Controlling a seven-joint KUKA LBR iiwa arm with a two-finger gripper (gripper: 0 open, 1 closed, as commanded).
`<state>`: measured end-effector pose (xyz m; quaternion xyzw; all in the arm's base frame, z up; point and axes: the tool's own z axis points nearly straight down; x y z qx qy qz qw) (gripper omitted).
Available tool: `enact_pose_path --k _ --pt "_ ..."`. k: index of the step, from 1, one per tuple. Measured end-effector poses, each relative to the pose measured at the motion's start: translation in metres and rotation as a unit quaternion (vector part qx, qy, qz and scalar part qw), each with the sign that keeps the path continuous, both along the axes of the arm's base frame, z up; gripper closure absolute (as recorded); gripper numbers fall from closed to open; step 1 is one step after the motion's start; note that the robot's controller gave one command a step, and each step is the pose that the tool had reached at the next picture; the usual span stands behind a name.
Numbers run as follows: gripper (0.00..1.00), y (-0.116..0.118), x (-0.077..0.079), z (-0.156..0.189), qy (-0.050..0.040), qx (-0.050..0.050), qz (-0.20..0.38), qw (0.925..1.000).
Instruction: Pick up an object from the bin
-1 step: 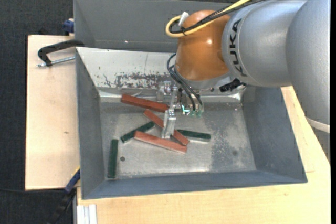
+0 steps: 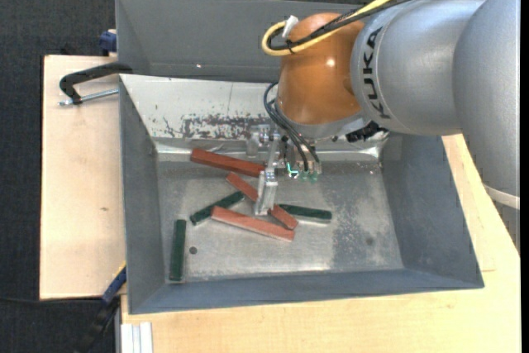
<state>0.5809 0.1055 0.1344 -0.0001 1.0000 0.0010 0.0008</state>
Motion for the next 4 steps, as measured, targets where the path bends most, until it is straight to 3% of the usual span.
enact_pose_path --k 1,2,3,4 --pt "1.0 0.0249 -0.0264 -0.0592 -0.0034 0.001 0.051 0.9987" --pt "0.0 0.024 -0.0275 -0.0609 -0.0015 0.0 0.05 0.9987" --pt "1.0 0.0241 -0.0254 -0.0585 -0.0047 0.001 0.05 0.9988" --pt "0.0 0.0237 -0.0275 -0.061 -0.0013 0.0 0.05 0.9988"
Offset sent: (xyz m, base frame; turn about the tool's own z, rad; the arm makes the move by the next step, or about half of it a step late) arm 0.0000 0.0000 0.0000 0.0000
